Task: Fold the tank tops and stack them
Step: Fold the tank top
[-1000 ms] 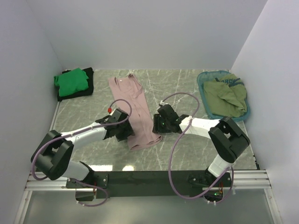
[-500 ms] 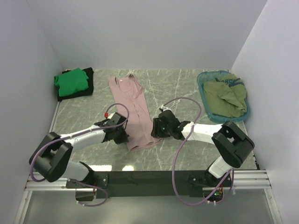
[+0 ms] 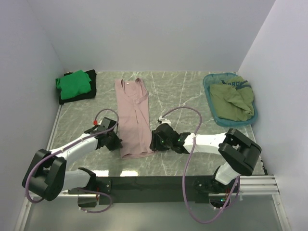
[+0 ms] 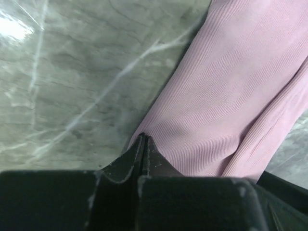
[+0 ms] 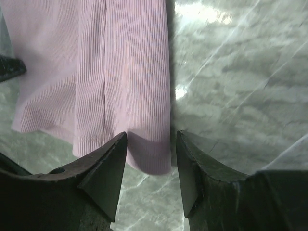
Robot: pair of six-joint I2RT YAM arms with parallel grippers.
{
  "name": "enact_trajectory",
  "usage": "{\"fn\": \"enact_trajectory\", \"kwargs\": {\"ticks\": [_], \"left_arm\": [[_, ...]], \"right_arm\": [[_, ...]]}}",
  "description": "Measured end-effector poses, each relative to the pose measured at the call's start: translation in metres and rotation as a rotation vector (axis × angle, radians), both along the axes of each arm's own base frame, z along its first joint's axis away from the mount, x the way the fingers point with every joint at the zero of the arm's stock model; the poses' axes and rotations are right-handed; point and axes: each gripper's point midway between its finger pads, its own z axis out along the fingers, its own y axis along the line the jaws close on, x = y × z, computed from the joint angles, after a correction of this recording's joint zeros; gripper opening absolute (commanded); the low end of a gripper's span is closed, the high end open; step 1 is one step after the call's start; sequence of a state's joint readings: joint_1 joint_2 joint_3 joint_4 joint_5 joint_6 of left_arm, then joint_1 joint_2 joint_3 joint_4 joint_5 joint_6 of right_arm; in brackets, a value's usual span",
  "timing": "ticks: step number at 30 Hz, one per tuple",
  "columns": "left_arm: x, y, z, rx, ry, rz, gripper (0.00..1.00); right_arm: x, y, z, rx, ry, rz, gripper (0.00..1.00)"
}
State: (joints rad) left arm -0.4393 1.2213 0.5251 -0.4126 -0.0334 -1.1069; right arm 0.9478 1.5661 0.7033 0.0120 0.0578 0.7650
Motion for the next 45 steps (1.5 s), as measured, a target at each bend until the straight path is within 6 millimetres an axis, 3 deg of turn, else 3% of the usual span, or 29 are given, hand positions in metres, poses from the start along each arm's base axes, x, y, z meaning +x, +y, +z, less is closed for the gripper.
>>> {"fn": "enact_trajectory", "kwargs": {"ticks": [4,8,10,16,25,30,31,32,39,41,43,45], "left_arm": [[-0.001,0.005,0.0,0.017,0.011,-0.032,0.28],[0.0,0.006,0.007,0.033,0.003,-0.077,0.45],[-0.001,0.007,0.013,0.043,-0.006,-0.101,0.46],[-0.004,-0.006,0.034,0.046,-0.042,-0.188,0.39],[-0.051,-0.004,0.006,0.091,0.103,-0.169,0.42],[-0.057,-0.006,0.0,0.081,0.116,-0.148,0.38],[-0.058,-0.007,-0.001,0.075,0.118,-0.137,0.29],[-0.058,-0.007,-0.002,0.067,0.119,-0.119,0.26],[-0.06,-0.006,-0.003,0.048,0.118,-0.062,0.22],[-0.06,-0.005,-0.002,0.052,0.12,-0.055,0.14],[-0.06,-0.005,-0.002,0.057,0.123,-0.054,0.06],[-0.061,-0.005,-0.002,0.056,0.123,-0.057,0.04]], "right_arm": [[-0.01,0.003,0.0,0.009,0.006,0.014,0.54],[-0.017,0.007,0.001,0.015,0.01,0.026,0.55],[-0.018,0.007,0.001,0.015,0.012,0.026,0.55],[-0.018,0.007,0.001,0.013,0.016,0.027,0.55],[-0.022,0.009,0.001,0.042,0.027,0.033,0.55],[-0.026,0.014,0.001,0.065,0.048,0.046,0.52],[-0.026,0.016,0.001,0.069,0.05,0.049,0.5],[-0.027,0.017,0.001,0.072,0.053,0.051,0.48],[-0.03,0.017,-0.007,0.067,0.082,0.036,0.14],[-0.03,0.017,-0.008,0.066,0.086,0.029,0.06],[-0.03,0.016,-0.008,0.064,0.086,0.02,0.04],[-0.031,0.014,-0.008,0.062,0.087,0.014,0.03]]}}
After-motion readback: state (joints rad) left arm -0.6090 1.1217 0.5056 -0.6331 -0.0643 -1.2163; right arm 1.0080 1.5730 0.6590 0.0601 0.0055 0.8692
